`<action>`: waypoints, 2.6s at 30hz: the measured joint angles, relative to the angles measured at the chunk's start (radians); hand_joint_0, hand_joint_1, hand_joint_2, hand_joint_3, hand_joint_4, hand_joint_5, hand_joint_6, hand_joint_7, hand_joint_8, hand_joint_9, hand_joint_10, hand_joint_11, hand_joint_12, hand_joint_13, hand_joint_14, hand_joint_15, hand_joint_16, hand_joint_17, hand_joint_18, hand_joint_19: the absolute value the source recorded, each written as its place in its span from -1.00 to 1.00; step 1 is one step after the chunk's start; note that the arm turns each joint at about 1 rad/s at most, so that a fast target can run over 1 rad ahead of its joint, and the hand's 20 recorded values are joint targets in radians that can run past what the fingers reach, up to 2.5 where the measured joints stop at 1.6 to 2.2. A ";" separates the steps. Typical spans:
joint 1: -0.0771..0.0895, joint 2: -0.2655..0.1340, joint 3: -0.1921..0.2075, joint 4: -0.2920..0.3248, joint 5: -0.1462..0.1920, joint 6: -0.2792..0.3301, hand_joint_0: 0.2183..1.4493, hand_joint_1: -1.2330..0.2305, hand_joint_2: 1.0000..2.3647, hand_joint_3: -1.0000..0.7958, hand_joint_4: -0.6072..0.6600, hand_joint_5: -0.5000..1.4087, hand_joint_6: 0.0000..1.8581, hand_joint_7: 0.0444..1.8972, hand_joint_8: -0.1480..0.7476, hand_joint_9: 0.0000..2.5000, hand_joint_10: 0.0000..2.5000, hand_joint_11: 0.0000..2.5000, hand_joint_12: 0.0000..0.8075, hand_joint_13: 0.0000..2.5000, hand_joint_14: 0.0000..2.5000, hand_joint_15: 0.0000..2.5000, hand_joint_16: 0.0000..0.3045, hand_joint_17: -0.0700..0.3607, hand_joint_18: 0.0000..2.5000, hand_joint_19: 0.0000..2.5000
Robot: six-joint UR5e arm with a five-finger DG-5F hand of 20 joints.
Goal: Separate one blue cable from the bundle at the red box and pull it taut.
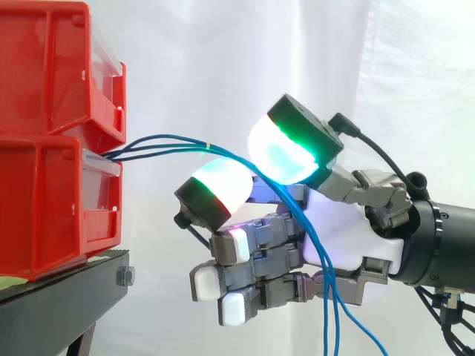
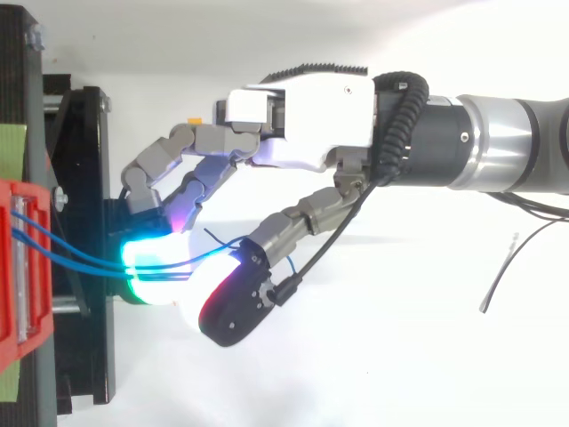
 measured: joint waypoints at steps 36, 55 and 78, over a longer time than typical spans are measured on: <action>0.003 0.000 0.000 0.000 0.000 -0.064 -0.24 -0.42 -0.99 -0.36 0.13 -0.65 -0.01 0.26 0.04 -0.31 -0.99 -0.23 -0.15 -0.39 -0.99 -0.54 -0.74 -0.26 -0.42 -0.49; -0.004 0.001 -0.001 -0.012 -0.014 -0.091 -0.31 -0.52 -1.00 -0.44 0.21 -0.66 0.01 0.14 0.03 -0.34 -0.99 -0.22 -0.13 -0.39 -0.98 -0.53 -0.72 -0.23 -0.40 -0.50; -0.007 0.005 -0.001 -0.091 -0.067 -0.123 -0.40 -0.32 -1.00 -0.44 0.21 -0.66 -0.03 0.13 0.05 -0.34 -0.99 -0.23 -0.15 -0.42 -0.99 -0.53 -0.73 -0.25 -0.46 -0.48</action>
